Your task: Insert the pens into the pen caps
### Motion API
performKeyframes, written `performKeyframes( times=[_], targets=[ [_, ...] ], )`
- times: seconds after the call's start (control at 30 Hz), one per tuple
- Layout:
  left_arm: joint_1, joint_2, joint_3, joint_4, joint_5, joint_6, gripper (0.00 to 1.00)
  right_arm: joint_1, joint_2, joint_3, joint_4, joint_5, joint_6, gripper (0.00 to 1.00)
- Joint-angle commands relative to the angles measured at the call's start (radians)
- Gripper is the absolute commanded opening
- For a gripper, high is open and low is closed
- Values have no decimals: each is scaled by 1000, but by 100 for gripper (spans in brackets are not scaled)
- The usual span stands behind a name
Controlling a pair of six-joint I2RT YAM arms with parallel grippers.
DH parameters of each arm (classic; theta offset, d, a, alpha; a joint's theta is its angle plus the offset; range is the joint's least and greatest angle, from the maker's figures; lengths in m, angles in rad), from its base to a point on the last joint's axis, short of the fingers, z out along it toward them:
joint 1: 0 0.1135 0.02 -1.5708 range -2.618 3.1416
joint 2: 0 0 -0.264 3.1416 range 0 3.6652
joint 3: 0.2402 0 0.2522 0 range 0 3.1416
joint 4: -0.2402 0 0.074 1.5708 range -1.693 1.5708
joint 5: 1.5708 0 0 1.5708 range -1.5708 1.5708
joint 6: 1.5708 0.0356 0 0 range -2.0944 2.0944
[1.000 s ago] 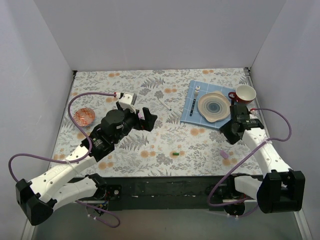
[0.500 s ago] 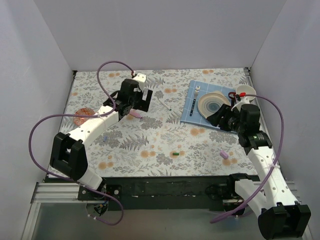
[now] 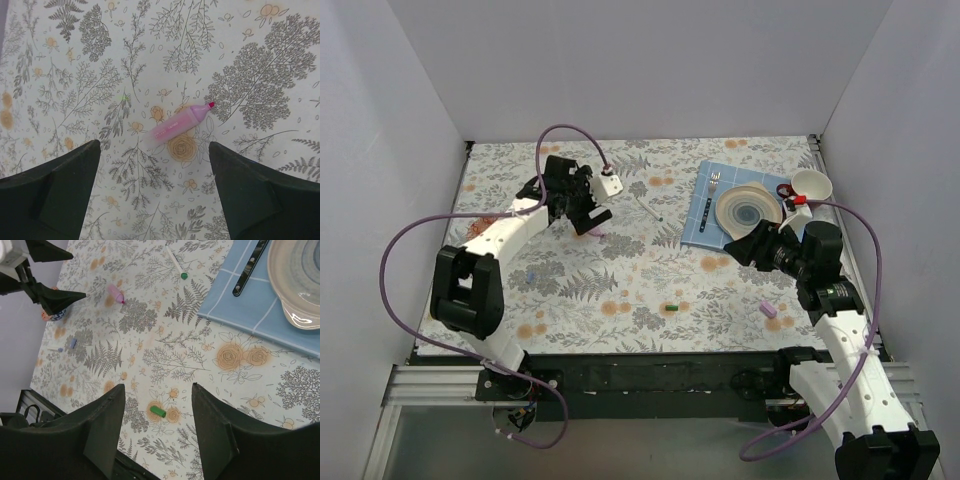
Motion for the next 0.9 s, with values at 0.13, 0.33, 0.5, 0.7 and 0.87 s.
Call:
performKeyframes(
  times=[0.13,0.33,0.5,0.7,0.87],
  targets=[
    [76,149,112,-133,177,204,85,12,-37,46,21,-14,-18,63],
    [102,257,218,-200,263,191,82,24,-23,53,18,-11,-36,63],
    [102,301,208,-199,212,224,80,33,-23,49,22,-11,-42,63],
    [108,352,194,-193,226,233,77,50,-20,52,8,0,-59,63],
    [118,418,218,-205,220,237,73,58,-32,47,1,21,-76,63]
  ],
)
